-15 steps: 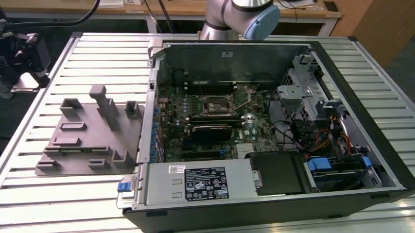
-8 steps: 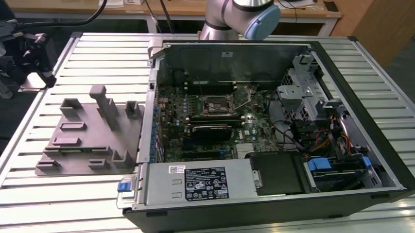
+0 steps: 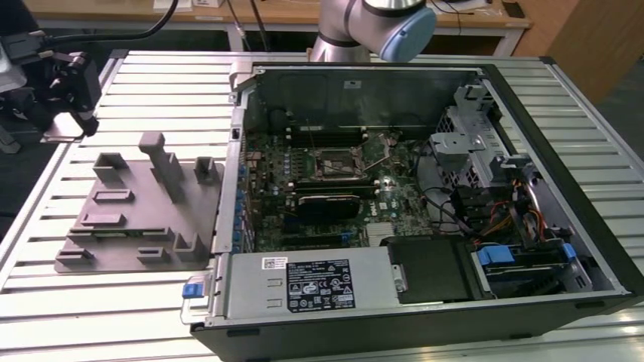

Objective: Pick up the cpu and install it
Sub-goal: 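Pick up the cpu and move it towards the insertion slot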

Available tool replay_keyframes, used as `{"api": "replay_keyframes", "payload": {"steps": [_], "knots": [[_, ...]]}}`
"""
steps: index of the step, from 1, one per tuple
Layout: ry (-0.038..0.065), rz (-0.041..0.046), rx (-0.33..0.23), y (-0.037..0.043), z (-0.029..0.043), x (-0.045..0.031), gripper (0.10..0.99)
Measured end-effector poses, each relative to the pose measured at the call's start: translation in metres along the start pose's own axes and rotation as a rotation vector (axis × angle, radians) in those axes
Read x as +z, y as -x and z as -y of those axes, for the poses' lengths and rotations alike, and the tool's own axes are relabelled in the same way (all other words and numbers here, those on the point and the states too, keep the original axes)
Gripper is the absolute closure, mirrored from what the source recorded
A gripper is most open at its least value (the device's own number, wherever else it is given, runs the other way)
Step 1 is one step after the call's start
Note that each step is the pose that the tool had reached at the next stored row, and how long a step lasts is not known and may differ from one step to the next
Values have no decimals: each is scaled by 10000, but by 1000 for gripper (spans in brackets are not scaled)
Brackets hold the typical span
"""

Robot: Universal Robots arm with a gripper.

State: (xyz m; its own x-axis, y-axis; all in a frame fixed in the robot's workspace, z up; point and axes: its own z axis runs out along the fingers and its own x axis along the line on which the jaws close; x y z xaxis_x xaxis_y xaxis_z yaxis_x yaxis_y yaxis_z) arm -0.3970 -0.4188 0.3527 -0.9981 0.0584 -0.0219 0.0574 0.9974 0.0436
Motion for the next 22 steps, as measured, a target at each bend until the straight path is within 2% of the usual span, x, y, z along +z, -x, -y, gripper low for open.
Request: {"api": "replay_keyframes", "payload": {"steps": [22], "knots": [[1, 0, 0, 351, -20, 9, 541]]}}
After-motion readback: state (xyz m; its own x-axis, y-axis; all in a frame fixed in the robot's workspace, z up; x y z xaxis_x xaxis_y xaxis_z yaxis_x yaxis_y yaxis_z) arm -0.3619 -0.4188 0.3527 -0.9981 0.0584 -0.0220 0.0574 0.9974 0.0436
